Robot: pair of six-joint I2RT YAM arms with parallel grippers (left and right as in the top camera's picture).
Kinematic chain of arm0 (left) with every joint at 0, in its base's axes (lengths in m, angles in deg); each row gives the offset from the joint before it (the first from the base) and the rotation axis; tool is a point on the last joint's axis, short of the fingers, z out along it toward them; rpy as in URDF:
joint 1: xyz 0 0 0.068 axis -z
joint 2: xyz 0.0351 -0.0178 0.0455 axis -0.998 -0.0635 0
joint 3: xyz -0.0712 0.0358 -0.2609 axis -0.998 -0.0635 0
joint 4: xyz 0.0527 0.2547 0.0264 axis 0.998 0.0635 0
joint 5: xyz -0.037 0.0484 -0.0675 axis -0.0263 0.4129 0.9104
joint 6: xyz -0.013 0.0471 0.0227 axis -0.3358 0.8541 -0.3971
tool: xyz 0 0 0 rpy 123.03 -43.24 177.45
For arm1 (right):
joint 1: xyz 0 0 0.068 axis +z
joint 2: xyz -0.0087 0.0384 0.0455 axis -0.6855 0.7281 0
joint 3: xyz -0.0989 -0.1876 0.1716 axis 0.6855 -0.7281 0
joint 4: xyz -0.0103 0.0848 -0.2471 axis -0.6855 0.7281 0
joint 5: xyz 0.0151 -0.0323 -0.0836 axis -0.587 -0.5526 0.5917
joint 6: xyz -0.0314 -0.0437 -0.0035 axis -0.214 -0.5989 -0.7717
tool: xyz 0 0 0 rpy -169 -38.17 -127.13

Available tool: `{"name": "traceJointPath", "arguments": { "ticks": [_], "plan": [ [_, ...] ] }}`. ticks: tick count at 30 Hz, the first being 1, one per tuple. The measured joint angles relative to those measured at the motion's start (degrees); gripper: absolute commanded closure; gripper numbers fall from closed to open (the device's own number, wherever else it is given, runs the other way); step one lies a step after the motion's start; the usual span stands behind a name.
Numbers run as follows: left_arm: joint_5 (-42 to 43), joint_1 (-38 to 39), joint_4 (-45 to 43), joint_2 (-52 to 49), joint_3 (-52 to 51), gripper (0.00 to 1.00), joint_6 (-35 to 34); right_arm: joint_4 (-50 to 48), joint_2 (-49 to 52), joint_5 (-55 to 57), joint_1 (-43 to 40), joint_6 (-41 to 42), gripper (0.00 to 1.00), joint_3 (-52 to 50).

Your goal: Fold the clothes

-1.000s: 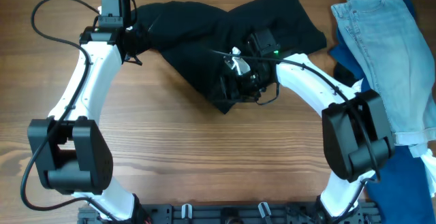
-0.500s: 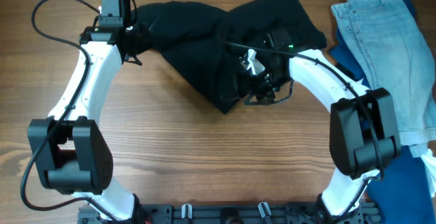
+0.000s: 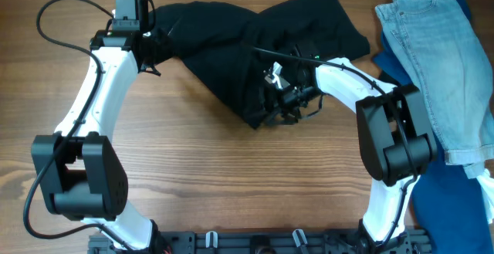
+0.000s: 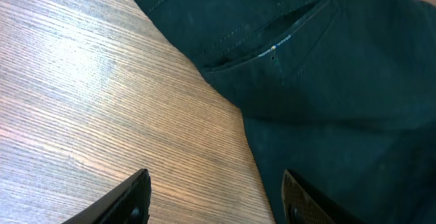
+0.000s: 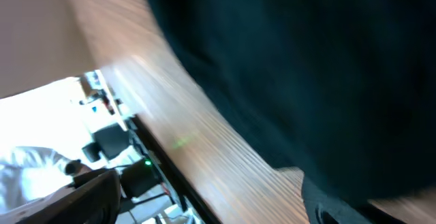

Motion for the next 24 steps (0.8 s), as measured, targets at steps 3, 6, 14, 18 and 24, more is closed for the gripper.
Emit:
{"name": "traceJointPath", "arguments": {
  "ticks": [3,6,14,18,24],
  "plan": [
    [0.1,0.0,0.7,0.0,0.0,0.38,0.0,-3.4,0.0,-2.5,0.4,1.4,0.10,0.0],
    [0.1,0.0,1.0,0.0,0.0,0.38,0.0,-6.1,0.0,-3.5,1.8,3.4,0.02,0.0],
    [0.3,0.0,1.8,0.0,0.0,0.37,0.0,-1.4,0.8,-1.4,4.7,7.6,0.02,0.0],
    [0.6,0.0,2.4,0.0,0.0,0.37,0.2,2.7,4.1,-1.9,4.0,7.7,0.04,0.0],
    [0.6,0.0,2.6,0.0,0.0,0.37,0.2,0.7,4.9,-3.3,2.8,8.2,0.09,0.0]
  ]
}}
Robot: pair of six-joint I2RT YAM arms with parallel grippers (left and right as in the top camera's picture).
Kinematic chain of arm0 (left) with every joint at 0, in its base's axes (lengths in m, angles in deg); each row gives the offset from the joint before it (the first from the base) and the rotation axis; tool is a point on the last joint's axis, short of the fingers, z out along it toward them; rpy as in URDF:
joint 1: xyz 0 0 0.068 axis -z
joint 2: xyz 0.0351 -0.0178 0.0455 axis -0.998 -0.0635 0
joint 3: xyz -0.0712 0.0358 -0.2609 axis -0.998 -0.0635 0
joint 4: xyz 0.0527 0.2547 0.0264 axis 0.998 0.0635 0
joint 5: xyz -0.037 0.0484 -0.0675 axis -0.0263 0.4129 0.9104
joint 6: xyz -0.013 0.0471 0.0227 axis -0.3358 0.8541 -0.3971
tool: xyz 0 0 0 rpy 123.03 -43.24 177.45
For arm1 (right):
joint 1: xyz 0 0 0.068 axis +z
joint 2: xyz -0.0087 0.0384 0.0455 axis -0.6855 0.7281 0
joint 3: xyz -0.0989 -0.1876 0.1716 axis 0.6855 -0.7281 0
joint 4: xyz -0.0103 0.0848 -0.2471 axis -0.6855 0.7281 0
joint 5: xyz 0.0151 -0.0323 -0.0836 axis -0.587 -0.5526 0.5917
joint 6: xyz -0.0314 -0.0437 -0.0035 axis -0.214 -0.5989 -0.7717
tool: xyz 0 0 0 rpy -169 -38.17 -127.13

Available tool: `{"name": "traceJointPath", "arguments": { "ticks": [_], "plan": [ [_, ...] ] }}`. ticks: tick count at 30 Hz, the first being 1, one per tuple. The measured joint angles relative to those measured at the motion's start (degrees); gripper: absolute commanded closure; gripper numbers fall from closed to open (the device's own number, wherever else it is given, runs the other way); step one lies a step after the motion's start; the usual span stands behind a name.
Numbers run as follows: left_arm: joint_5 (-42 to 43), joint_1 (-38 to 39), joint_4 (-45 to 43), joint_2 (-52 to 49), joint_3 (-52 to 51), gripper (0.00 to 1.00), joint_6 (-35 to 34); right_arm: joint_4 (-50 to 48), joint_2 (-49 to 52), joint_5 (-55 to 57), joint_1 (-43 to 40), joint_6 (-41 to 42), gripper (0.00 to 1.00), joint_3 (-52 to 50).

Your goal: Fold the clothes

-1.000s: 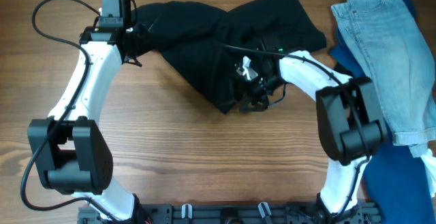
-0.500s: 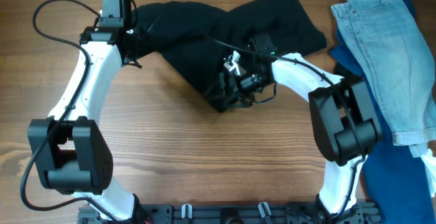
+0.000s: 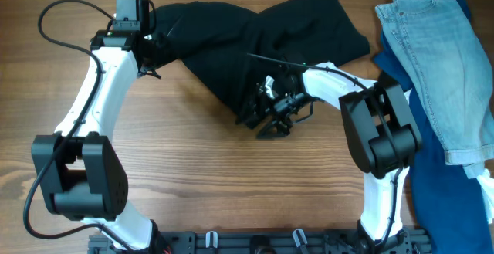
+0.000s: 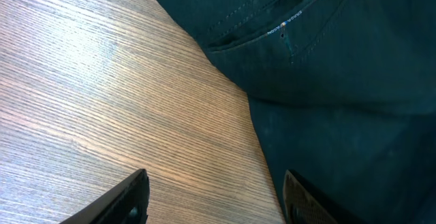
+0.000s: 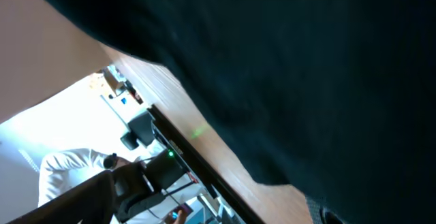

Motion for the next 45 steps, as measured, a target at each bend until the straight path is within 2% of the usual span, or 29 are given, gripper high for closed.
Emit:
{"name": "traceJointPath", "arguments": {
  "ticks": [5,12,13,14,15,17,19,27,28,30,32,38,40,45],
  "plan": [
    [0.0,0.0,0.7,0.0,0.0,0.37,0.0,-9.7,0.1,-1.5,-0.5,5.8,0.08,-0.1],
    [0.0,0.0,1.2,0.0,0.0,0.36,0.0,-22.9,0.7,0.5,-4.8,15.1,0.31,-0.2],
    [0.0,0.0,1.3,0.0,0.0,0.36,0.0,-24.4,0.8,1.1,-5.5,16.1,0.48,-0.3],
    [0.0,0.0,1.3,0.0,0.0,0.37,0.0,-25.5,0.9,1.7,-6.1,17.0,0.88,-0.3],
    [0.0,0.0,1.5,0.0,0.0,0.37,0.0,-26.4,1.0,2.3,-6.8,17.5,0.96,-0.3],
    [0.1,0.0,1.9,0.0,0.0,0.42,0.0,-27.1,1.3,3.5,-7.8,18.2,0.96,-0.3],
    [0.5,0.0,2.0,0.0,0.0,0.53,0.2,-27.1,1.7,4.1,-8.5,18.5,0.95,-0.3],
    [0.9,0.0,2.4,0.0,0.0,0.55,0.4,-29.7,1.7,7.1,-8.1,17.6,0.95,-0.3],
    [0.9,0.0,2.6,0.0,0.0,0.57,0.4,-30.6,1.7,7.5,-8.1,17.2,0.95,-0.3],
    [0.9,0.0,2.8,0.0,0.0,0.76,0.4,-31.5,1.7,8.8,-8.1,16.8,0.95,-0.3],
    [0.9,0.0,2.8,0.0,0.0,0.78,0.4,-33.6,1.0,10.8,-8.1,16.7,0.95,-0.5],
    [0.9,0.0,2.8,0.0,0.0,0.83,0.4,-36.1,-7.9,15.6,-8.1,15.8,0.95,-0.8],
    [0.9,0.0,2.8,0.0,0.0,0.93,0.4,-36.4,-11.0,16.0,-8.1,15.4,0.95,-0.8],
    [0.9,0.0,2.4,0.0,0.0,0.96,0.4,-36.9,-16.9,17.0,-8.1,15.2,0.95,-0.8]
  ]
}}
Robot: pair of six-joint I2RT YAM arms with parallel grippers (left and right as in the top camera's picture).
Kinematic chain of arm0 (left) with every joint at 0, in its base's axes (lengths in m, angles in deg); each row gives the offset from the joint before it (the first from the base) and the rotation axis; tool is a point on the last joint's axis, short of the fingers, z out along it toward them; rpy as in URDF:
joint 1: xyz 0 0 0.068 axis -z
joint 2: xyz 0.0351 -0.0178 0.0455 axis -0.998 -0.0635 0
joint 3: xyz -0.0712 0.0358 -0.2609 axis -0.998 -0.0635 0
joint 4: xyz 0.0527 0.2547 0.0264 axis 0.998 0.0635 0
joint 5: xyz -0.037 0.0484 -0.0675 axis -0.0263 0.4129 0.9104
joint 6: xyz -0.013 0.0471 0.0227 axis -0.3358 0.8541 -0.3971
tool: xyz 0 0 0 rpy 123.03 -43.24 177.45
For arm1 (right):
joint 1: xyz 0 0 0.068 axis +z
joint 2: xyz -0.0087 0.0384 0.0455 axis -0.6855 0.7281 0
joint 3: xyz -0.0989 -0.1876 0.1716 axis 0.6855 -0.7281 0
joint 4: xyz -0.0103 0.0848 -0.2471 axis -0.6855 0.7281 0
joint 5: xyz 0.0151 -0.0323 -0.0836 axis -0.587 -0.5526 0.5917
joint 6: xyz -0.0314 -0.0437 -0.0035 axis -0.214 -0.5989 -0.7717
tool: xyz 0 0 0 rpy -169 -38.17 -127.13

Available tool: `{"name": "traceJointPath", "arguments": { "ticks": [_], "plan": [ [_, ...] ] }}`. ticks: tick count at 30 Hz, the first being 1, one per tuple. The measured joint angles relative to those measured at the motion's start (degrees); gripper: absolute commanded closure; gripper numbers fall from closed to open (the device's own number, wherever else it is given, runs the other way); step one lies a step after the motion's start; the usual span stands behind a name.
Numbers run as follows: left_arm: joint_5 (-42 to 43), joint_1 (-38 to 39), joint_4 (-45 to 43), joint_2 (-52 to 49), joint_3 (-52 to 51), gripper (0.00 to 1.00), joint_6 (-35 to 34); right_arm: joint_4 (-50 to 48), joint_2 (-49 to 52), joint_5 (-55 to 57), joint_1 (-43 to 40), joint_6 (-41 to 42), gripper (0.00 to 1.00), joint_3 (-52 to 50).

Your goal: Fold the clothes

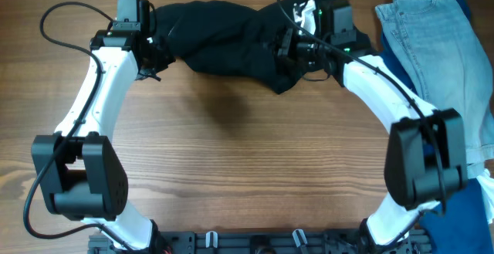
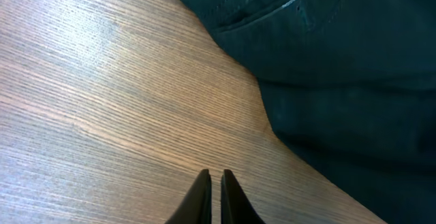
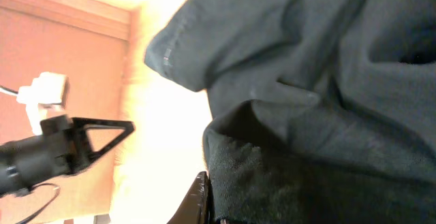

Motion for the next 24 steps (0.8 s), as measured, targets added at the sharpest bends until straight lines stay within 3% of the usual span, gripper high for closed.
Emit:
{"name": "traceJointPath", "arguments": {
  "ticks": [4,10,13,15,16,24],
  "plan": [
    [0.0,0.0,-1.1,0.0,0.0,0.78,0.0,1.3,-3.5,0.7,0.0,-0.3,0.95,0.0],
    [0.2,0.0,-5.1,0.0,0.0,0.66,-0.1,10.4,-11.4,5.9,0.0,-5.2,0.96,-0.2],
    [0.4,0.0,-6.8,0.0,0.0,0.65,0.0,13.0,-16.7,7.8,0.0,-6.9,0.95,-0.2],
    [0.4,0.0,-7.0,0.0,0.0,0.77,0.0,13.9,-21.9,9.7,0.0,-8.0,0.95,-0.2],
    [0.4,0.0,-7.0,0.0,0.0,0.77,0.2,14.4,-23.5,10.3,0.0,-8.2,0.95,-0.2],
    [0.4,0.0,-7.0,0.0,0.0,0.67,0.0,27.2,-24.5,12.5,0.0,-11.4,0.96,-0.2]
  ]
}}
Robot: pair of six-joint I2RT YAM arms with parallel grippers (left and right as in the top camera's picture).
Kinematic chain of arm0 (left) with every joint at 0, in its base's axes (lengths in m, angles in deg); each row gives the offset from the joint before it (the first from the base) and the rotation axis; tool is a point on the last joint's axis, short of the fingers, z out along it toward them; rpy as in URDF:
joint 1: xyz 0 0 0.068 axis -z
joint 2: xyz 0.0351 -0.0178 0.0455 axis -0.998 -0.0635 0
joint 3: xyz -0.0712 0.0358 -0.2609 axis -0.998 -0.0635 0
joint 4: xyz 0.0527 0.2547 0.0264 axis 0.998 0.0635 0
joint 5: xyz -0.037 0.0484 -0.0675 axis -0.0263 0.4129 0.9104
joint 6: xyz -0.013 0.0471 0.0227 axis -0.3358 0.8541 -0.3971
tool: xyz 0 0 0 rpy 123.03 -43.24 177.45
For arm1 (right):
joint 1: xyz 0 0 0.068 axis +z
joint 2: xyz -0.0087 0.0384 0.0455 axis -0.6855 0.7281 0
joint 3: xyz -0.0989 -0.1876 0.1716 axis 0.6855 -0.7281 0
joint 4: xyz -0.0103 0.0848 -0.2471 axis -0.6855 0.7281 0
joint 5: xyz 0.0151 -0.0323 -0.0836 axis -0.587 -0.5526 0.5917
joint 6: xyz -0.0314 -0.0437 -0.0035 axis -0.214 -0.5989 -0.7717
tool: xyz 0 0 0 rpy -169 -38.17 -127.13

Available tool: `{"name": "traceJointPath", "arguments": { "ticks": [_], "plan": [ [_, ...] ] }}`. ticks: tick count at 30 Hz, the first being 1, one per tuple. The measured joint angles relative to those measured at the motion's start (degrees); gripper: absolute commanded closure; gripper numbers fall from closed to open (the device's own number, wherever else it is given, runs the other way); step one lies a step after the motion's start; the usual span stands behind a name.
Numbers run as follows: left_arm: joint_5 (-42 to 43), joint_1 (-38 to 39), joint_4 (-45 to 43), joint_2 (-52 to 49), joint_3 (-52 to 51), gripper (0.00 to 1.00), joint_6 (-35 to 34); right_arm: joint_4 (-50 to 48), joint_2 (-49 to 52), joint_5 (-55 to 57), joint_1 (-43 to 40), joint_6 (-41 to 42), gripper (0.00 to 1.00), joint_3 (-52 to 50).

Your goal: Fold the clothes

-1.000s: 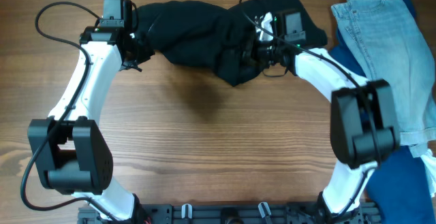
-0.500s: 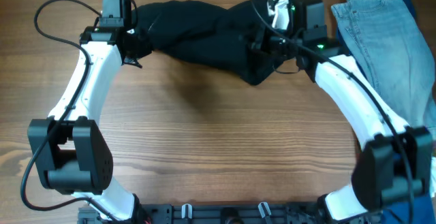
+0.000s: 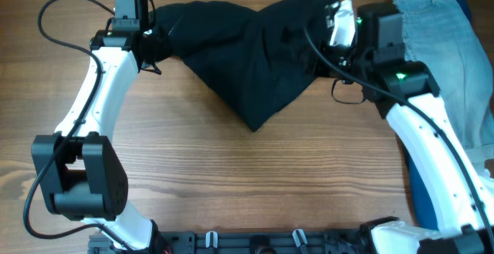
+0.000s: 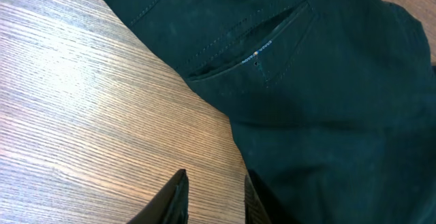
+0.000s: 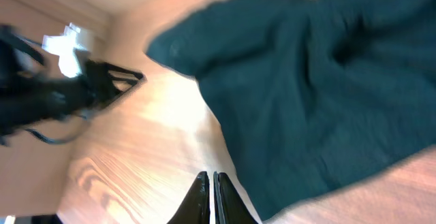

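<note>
Black trousers (image 3: 255, 45) lie spread along the back of the table, one corner pointing toward the middle (image 3: 255, 121). In the left wrist view their back pocket (image 4: 259, 54) shows. My left gripper (image 4: 212, 186) sits at their left end (image 3: 150, 44), narrowly open over bare wood, its right finger (image 4: 251, 190) at the cloth's edge. My right gripper (image 5: 210, 183) is shut on nothing, raised above the table near the trousers' right end, with the black cloth (image 5: 327, 101) below it.
Light blue jeans (image 3: 440, 61) lie at the right edge on top of a dark blue garment (image 3: 444, 208). Bare wooden table (image 3: 231, 184) fills the front half. A black cable (image 3: 58, 22) loops by the left arm.
The right gripper was shut at the trousers' gathered-up corner near the back; now it is further right and holds nothing, and the corner lies out toward the middle. The left fingers have parted.
Both grippers were open, the left at the trousers' left end, the right at their lower corner. The right stayed there, slightly leftward. Then both were shut and the corner was drawn up to the back. Now the corner lies spread and the right gripper is off it.
</note>
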Motion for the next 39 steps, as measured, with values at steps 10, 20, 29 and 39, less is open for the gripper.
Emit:
{"name": "traceJointPath", "arguments": {
  "ticks": [10,20,29,39],
  "plan": [
    [0.0,0.0,0.0,0.0,0.0,0.36,0.0,5.3,18.0,-7.5,7.7,-3.7,0.00,0.0],
    [0.0,0.0,1.3,0.0,0.0,0.38,0.0,10.1,23.9,-18.2,12.5,-5.8,0.00,0.0],
    [0.0,0.0,1.6,0.0,0.0,0.38,0.0,15.8,33.8,-20.6,12.4,-13.7,0.00,0.0],
    [0.0,0.0,2.6,0.0,0.0,0.39,0.0,15.4,33.8,-15.8,12.4,-18.2,0.00,0.0]
  ]
}}
